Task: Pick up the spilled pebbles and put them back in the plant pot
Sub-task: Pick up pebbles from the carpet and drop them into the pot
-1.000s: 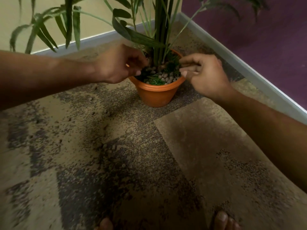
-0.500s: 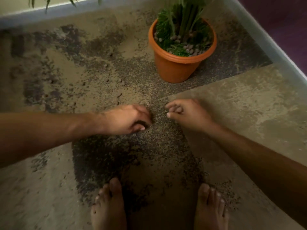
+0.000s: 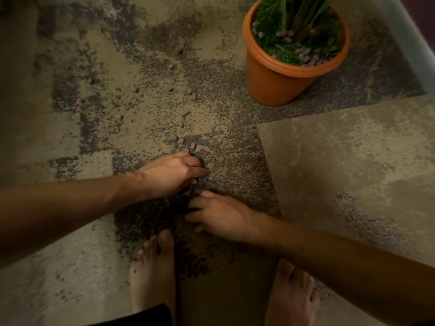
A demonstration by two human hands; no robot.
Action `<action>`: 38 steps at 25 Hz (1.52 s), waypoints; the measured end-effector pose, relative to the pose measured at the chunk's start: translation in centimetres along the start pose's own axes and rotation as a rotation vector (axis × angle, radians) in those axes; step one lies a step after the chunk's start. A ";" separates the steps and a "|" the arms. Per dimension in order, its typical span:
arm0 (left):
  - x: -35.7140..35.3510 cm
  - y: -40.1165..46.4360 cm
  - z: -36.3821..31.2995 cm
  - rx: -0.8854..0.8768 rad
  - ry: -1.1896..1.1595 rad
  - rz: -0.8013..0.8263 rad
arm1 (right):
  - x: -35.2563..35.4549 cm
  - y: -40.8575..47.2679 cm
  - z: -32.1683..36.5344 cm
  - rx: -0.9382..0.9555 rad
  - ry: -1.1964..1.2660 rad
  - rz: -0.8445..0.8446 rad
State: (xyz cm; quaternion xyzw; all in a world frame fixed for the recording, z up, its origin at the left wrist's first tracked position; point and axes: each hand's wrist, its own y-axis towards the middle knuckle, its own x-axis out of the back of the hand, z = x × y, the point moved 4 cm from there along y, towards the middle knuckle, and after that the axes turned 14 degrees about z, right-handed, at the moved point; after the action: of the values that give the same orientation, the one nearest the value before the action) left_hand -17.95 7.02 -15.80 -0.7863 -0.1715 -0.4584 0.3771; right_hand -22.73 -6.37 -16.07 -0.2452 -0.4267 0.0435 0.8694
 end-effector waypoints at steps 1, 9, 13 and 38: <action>0.3 0.4 -0.3 0.015 -0.014 0.009 | -0.3 0.0 0.2 -0.012 -0.043 -0.004; 1.0 0.5 0.2 0.172 -0.155 -0.072 | 0.2 -1.1 -1.1 0.003 0.036 -0.157; 1.5 -1.5 2.6 0.272 -0.227 -0.253 | 3.4 -1.3 -4.6 -0.104 0.117 -0.265; 3.4 1.1 6.5 0.215 -0.178 -0.206 | 9.1 4.1 -7.9 -0.249 -0.011 -0.233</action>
State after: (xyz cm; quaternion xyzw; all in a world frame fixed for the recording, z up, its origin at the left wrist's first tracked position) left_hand -11.67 10.96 -15.32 -0.7571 -0.3320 -0.4023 0.3934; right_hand -10.44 -3.29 -15.48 -0.2999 -0.4590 -0.1094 0.8291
